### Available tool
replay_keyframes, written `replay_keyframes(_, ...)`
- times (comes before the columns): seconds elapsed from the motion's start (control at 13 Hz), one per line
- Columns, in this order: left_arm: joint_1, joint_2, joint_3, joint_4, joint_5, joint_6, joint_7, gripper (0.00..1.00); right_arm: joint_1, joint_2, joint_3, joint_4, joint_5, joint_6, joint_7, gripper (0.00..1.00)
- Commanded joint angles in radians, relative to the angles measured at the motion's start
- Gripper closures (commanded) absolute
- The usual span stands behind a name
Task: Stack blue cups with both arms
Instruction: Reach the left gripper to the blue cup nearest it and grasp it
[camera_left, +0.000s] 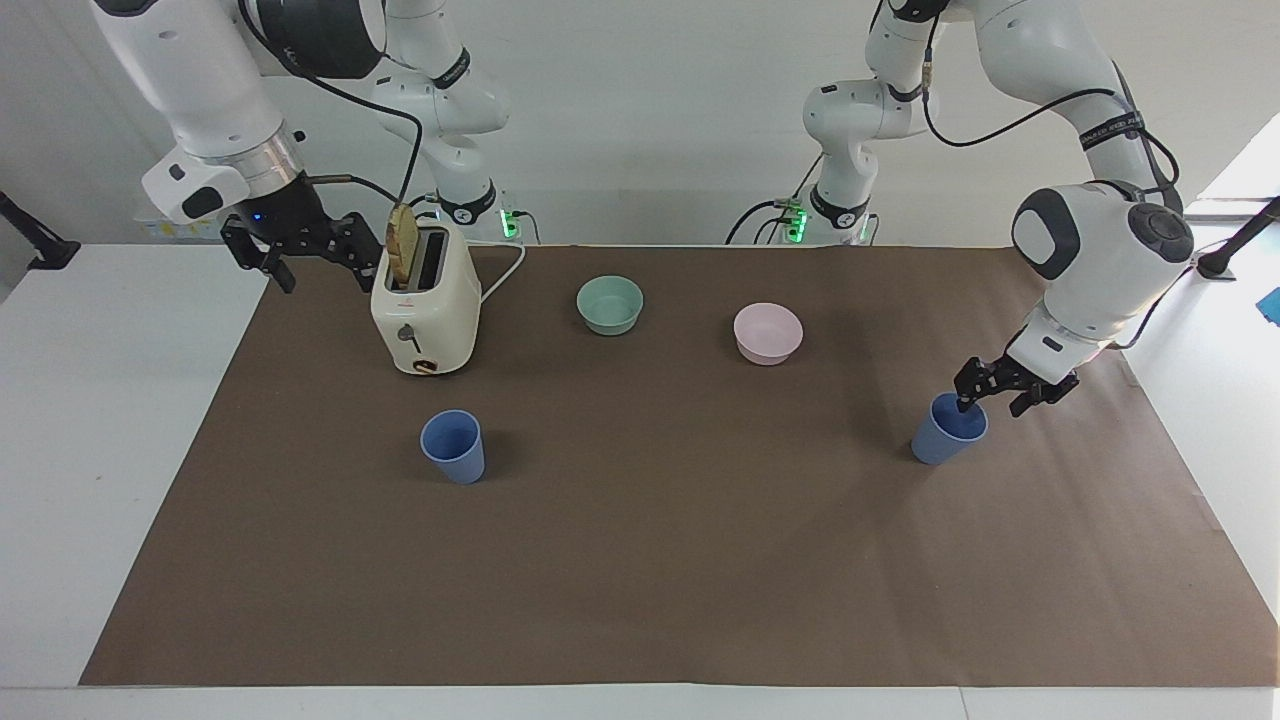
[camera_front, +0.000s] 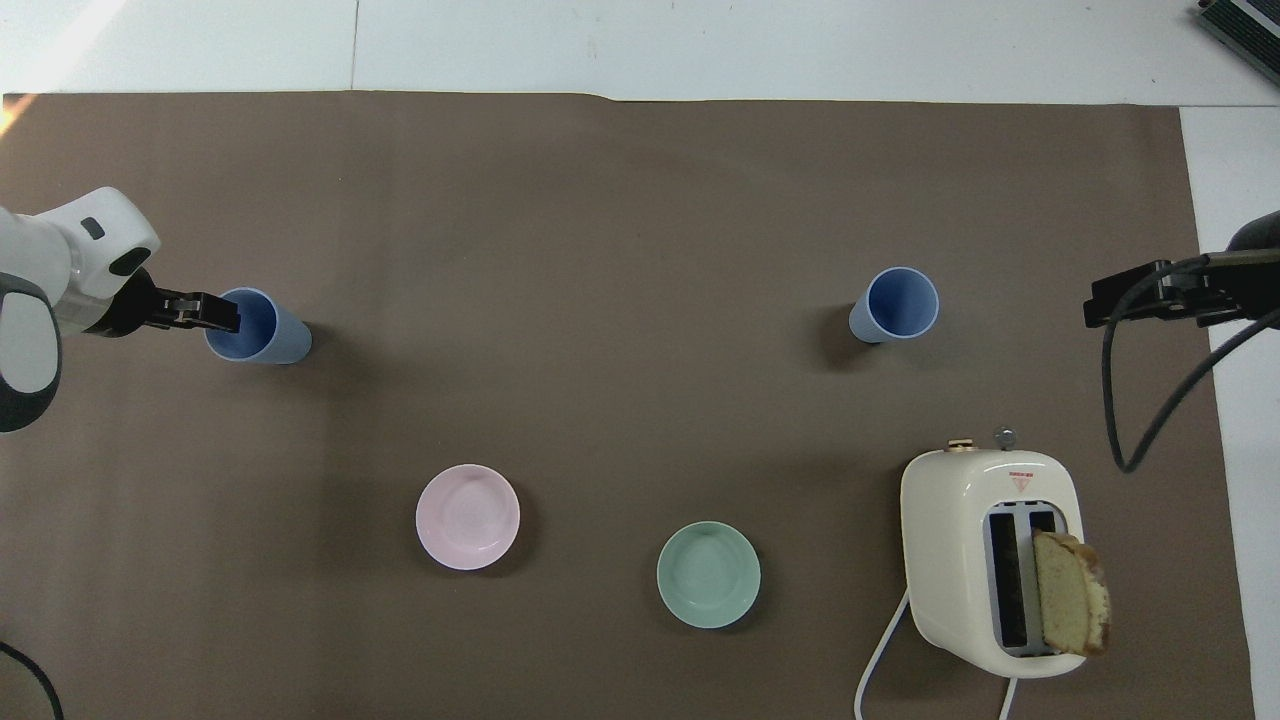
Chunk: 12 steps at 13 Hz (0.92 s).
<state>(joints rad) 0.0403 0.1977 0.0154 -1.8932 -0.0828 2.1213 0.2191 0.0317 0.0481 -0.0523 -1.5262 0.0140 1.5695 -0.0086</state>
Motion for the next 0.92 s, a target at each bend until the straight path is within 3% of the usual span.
replay_keyframes(0.0, 0.016, 0.002, -0.009, -0.020, -0.037, 0.039, 0.016, 0.30, -0.010, -0.030, 0.005, -0.040, 0.007, 0.023, 0.012, 0.00)
replay_keyframes(0.38, 0.016, -0.020, -0.009, -0.069, -0.063, 0.032, 0.010, 0.92, -0.012, -0.030, 0.005, -0.042, 0.007, 0.023, 0.012, 0.00)
replay_keyframes(0.46, 0.016, -0.020, -0.009, -0.066, -0.064, 0.022, 0.008, 1.00, -0.012, -0.031, 0.005, -0.042, 0.007, 0.021, 0.012, 0.00)
replay_keyframes(0.69, -0.022, -0.021, -0.012, -0.023, -0.064, 0.000, -0.056, 1.00, -0.010, -0.033, 0.005, -0.042, 0.007, 0.023, 0.013, 0.00)
replay_keyframes(0.85, -0.107, -0.044, -0.012, -0.026, -0.063, -0.033, -0.156, 1.00, -0.010, -0.034, 0.005, -0.048, 0.007, 0.023, 0.019, 0.00)
